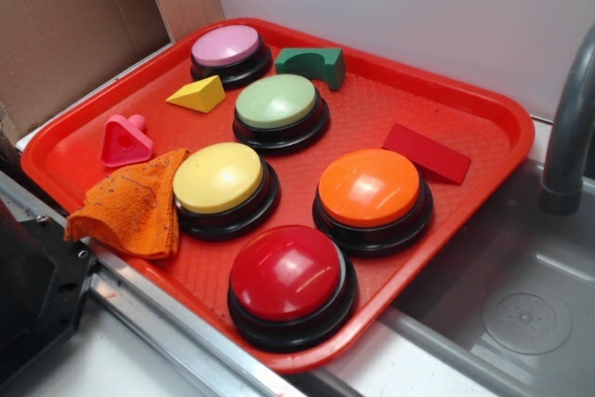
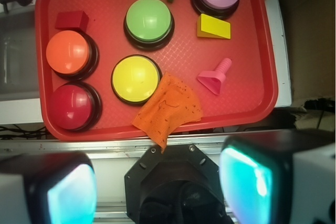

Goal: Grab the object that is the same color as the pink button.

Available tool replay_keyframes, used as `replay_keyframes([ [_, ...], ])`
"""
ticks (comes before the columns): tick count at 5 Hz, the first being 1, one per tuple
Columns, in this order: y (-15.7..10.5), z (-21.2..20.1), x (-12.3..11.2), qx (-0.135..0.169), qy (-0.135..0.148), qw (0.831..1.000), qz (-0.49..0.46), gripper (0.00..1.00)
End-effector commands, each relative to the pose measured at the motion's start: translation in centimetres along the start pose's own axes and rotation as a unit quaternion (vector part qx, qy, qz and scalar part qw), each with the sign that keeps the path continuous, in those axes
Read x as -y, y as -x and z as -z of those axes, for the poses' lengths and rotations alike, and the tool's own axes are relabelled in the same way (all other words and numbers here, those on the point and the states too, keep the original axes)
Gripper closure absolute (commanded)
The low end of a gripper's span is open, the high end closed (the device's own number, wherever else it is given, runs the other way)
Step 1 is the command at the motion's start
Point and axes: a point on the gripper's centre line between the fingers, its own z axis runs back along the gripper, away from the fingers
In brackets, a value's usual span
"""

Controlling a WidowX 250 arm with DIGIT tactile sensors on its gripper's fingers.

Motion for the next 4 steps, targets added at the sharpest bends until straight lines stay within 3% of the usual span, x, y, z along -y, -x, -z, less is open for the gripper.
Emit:
replay_keyframes([
  [1, 0.0, 0.0, 0.0, 0.000, 0.000, 1.000, 0.000, 0.00],
  [3, -3.1, 5.0, -2.6, 0.006, 0.012, 0.985, -0.172, 0.00],
  [4, -4.6, 8.8, -5.4, -0.017, -0.003, 0.966, -0.257, 0.00],
])
